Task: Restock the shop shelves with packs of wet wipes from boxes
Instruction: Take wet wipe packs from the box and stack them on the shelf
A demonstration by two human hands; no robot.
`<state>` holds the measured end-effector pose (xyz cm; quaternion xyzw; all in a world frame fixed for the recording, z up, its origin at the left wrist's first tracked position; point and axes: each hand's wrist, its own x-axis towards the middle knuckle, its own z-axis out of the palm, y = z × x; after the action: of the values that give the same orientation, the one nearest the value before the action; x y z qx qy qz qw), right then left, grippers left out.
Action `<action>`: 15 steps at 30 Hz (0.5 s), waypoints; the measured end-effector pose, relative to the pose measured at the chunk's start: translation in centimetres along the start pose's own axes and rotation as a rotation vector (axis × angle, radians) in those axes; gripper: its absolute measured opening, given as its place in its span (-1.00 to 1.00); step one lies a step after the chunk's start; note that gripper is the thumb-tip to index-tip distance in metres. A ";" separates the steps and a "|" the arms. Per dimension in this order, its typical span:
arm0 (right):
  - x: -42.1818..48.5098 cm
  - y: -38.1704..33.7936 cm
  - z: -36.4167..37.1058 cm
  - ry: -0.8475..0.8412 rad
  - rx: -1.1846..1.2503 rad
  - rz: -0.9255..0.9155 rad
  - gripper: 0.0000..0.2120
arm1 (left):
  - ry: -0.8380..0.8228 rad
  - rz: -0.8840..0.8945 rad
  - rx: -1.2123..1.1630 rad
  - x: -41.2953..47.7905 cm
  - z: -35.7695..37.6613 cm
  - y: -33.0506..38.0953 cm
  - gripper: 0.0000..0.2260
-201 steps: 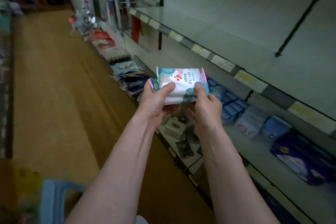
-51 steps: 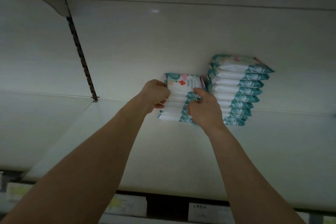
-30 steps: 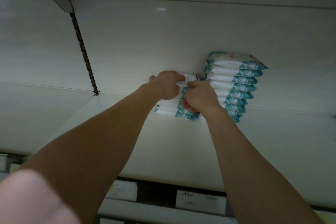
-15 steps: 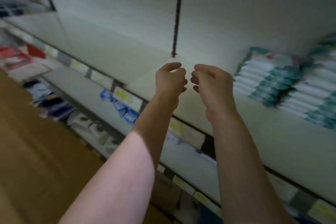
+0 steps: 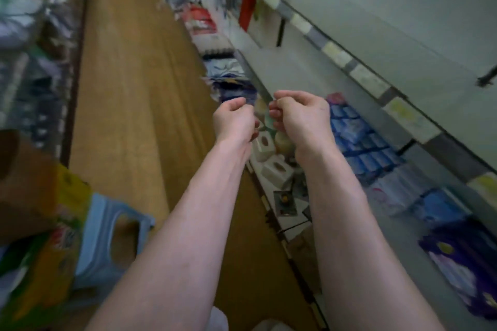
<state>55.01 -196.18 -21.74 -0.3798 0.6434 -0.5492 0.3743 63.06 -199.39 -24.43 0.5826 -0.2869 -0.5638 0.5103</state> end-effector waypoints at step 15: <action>-10.4 -0.3 29.4 -0.651 -0.114 0.036 -0.82 | 0.495 0.020 -0.215 5.2 -30.7 5.0 -0.75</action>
<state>85.91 -199.27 -24.17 -0.5443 0.5263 -0.3551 0.5483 94.47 -197.34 -26.51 0.6423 -0.0978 -0.4264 0.6293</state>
